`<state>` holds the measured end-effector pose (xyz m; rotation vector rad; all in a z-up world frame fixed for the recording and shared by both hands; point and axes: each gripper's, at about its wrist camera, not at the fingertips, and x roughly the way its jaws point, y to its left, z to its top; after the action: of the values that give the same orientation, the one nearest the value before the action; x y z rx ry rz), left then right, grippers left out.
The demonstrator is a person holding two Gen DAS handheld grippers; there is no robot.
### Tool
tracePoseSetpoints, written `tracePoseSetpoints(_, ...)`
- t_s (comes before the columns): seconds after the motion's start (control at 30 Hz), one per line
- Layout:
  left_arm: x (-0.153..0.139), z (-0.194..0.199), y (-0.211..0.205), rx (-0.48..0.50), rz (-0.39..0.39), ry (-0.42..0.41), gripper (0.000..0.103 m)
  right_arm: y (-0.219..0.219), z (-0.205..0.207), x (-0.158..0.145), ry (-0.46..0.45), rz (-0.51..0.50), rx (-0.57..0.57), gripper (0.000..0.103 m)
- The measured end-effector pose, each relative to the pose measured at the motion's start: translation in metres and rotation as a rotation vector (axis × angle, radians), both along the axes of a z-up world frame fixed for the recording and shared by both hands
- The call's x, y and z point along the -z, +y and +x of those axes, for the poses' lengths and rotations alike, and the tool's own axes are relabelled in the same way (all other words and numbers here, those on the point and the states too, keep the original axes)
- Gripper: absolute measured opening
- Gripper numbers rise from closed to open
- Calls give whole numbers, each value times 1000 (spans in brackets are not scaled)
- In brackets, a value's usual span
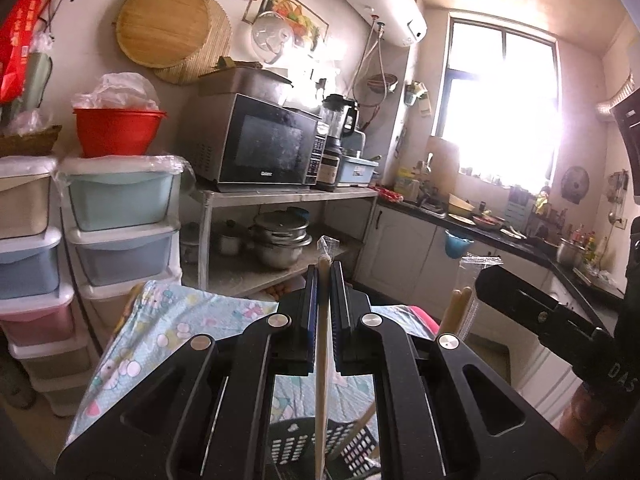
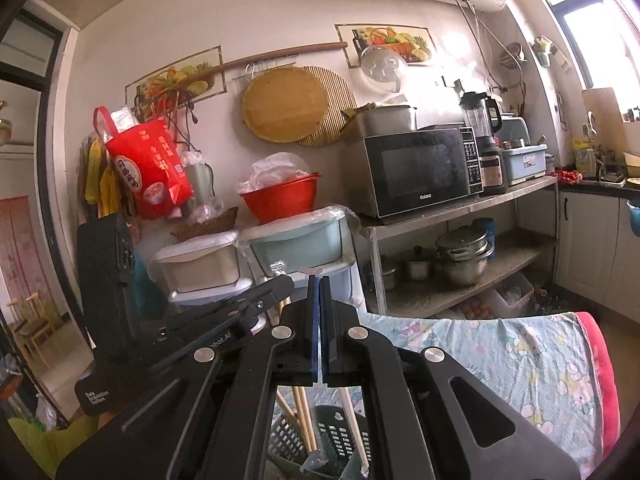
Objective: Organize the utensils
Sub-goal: 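Raise the right tool's chopstick over the caddy while the left tool carries its own there, then open the right tool over the caddy while the left tool releases its chopstick into it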
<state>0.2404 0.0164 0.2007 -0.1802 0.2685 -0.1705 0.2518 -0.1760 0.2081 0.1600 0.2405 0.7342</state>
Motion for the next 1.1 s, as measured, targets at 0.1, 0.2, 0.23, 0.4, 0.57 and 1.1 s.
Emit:
tracePoseSetpoints(0.1,5,5,3,-8,-9,0,3,2,3,4,6,-4,-2,1)
tracePoseSetpoints(0.2,10,6,3,-14,-8,-5,3,5,7,9,11,-11,4,1)
tracePoseSetpoints(0.23,11,7,3,-13,-5,-5,3,5,8,11,14,-10,5,1)
tracePoseSetpoints(0.4,20,11,2,-12,-2,2,3,5,17,26,41,-13,18,1)
tracePoseSetpoints(0.57,39,16,1,-9,0,29,3,3,23,44,75,-18,36,1)
tracePoseSetpoints(1.1,83,16,-9,0,8,78,3,-5,28,81,147,-13,66,1)
